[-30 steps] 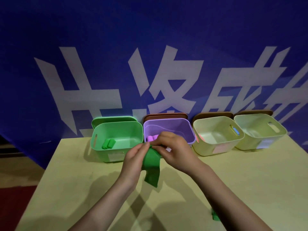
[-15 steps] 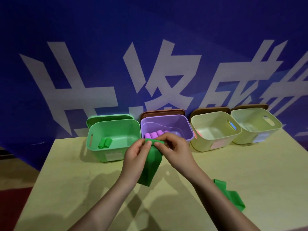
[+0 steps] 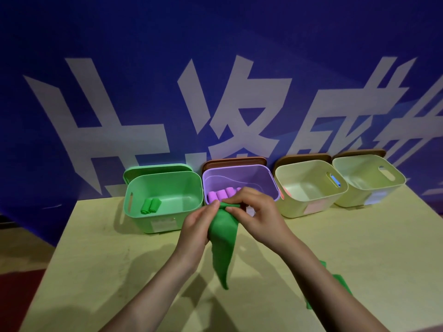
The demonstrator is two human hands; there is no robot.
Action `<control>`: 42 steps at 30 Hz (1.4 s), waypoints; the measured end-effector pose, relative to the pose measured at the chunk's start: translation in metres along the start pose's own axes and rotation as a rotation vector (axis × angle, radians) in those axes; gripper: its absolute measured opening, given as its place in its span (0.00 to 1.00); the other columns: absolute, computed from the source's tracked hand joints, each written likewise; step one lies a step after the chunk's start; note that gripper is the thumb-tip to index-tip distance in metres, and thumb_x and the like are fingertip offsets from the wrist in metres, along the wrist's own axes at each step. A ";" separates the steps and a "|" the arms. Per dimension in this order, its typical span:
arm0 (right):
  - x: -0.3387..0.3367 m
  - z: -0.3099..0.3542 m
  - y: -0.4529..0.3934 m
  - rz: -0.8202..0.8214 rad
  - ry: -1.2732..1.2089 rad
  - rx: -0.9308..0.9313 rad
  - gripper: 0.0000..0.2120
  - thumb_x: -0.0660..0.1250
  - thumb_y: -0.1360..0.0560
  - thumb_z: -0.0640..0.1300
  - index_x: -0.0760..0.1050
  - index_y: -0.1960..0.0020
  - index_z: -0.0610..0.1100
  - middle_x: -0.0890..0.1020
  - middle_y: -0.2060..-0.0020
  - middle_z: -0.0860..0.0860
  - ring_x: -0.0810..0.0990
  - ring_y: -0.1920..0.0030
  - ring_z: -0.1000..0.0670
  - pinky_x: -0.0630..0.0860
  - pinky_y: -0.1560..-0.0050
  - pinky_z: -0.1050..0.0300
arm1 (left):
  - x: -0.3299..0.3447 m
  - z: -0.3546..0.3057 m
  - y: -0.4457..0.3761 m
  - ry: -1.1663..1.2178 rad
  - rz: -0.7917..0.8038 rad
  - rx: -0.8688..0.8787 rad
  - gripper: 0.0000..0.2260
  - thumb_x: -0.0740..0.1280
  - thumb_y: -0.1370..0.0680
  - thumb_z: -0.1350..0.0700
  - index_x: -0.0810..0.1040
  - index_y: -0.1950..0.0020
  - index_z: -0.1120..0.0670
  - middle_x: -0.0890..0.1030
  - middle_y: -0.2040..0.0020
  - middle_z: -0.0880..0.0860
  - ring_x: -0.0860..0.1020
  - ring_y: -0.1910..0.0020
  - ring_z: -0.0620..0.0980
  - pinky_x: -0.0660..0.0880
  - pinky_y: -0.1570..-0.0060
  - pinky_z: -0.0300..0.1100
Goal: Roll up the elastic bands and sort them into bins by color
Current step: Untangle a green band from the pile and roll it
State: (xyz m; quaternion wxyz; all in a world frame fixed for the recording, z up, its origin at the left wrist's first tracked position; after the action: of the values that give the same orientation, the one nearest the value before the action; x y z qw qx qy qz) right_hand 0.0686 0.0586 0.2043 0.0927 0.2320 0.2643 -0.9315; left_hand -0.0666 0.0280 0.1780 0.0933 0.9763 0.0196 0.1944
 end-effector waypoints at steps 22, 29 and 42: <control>0.014 0.003 0.018 -0.113 -0.418 0.308 0.12 0.69 0.25 0.34 0.81 0.54 0.52 0.82 0.62 0.52 0.77 0.61 0.57 0.75 0.57 0.64 | 0.000 -0.006 0.005 -0.363 -0.030 0.230 0.11 0.60 0.20 0.62 0.74 0.62 0.54 0.75 0.70 0.46 0.71 0.68 0.42 0.68 0.67 0.36; 0.016 0.004 0.019 -0.213 -0.267 0.273 0.08 0.69 0.28 0.41 0.83 0.52 0.51 0.83 0.57 0.60 0.80 0.56 0.54 0.77 0.52 0.60 | -0.003 -0.007 0.001 -0.392 -0.095 0.212 0.15 0.63 0.20 0.59 0.69 0.68 0.56 0.67 0.73 0.48 0.65 0.72 0.44 0.62 0.70 0.39; 0.013 0.006 0.015 -0.145 -0.075 0.101 0.11 0.68 0.26 0.38 0.83 0.47 0.46 0.82 0.53 0.56 0.78 0.50 0.58 0.68 0.41 0.69 | 0.003 -0.010 0.003 -0.199 -0.106 0.139 0.12 0.60 0.19 0.55 0.82 0.56 0.52 0.85 0.61 0.47 0.81 0.59 0.41 0.75 0.57 0.33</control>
State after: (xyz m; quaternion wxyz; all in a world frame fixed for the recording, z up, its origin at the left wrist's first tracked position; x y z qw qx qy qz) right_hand 0.0590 0.0422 0.1962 0.0232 0.1815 0.2294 -0.9560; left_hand -0.0682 0.0272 0.1887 0.0368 0.9925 0.0752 0.0896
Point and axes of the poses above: each hand's wrist, its own y-axis away from the middle knuckle, its own x-axis out of the palm, z = x × y, the point moved 4 cm from there along -y, towards the middle knuckle
